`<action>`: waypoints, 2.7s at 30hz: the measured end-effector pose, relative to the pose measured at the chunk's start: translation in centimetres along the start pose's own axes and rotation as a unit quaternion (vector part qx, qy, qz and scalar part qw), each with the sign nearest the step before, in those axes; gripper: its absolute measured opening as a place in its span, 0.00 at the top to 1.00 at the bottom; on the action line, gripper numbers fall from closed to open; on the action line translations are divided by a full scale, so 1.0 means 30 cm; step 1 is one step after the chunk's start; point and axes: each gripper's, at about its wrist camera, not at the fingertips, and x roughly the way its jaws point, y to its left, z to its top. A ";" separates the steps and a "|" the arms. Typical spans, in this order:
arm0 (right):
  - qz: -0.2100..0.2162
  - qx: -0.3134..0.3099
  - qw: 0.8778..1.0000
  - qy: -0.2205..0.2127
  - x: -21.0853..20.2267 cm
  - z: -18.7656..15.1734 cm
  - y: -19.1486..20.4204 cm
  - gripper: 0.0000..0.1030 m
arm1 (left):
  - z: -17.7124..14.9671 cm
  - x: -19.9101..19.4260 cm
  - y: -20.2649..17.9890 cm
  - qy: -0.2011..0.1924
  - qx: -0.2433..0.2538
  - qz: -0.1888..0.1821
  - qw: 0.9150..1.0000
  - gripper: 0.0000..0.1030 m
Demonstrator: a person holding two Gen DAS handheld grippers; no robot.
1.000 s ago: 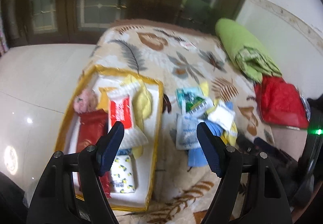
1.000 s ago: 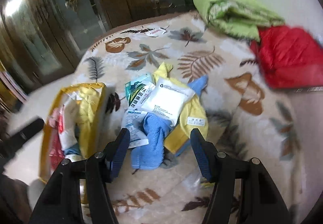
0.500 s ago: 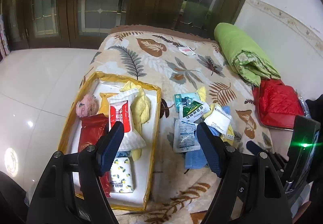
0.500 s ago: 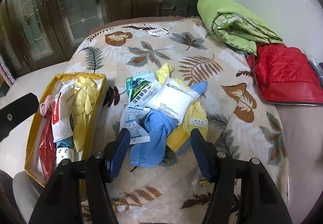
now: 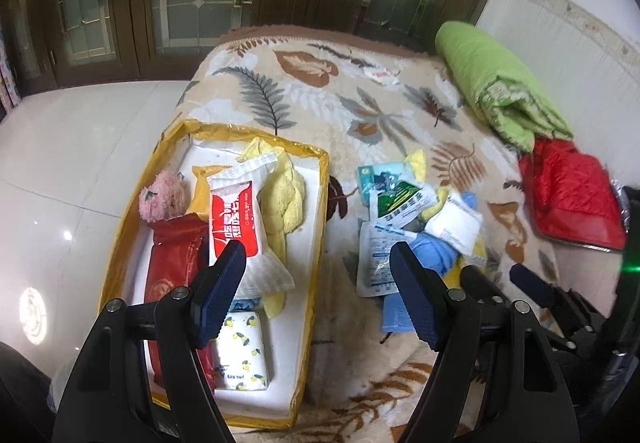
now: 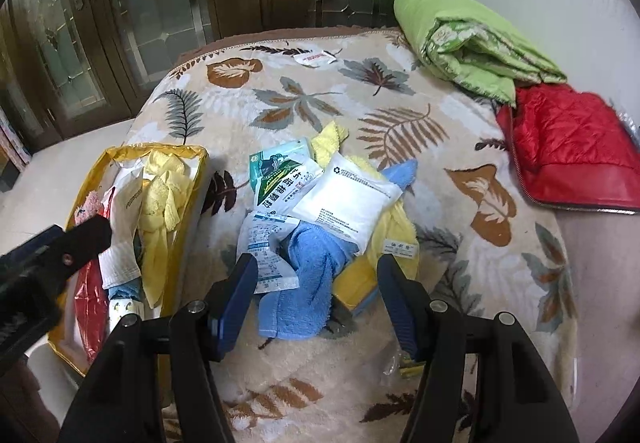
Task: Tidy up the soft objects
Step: 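Grasp the white medicine sachet with the left tool while the right tool grasps the white wipes packet, then carry the sachet with the left tool while the right tool carries the wipes packet over the tray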
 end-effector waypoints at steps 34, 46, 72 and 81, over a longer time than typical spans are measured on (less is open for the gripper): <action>0.126 0.117 0.983 0.065 0.268 0.109 -0.259 0.40 | -0.002 0.344 -0.148 0.138 0.034 -0.062 0.988 0.27; 0.137 0.145 0.976 0.082 0.339 0.105 -0.248 0.77 | -0.011 0.491 -0.237 0.161 0.089 -0.034 0.982 0.67; 0.261 0.106 0.959 0.008 -0.031 -0.099 -0.099 0.93 | -0.113 0.017 0.064 0.097 0.015 -0.165 0.981 0.88; 0.311 0.012 0.948 0.058 -0.019 -0.147 0.238 0.93 | -0.123 -0.133 0.350 0.053 -0.019 -0.097 0.994 0.88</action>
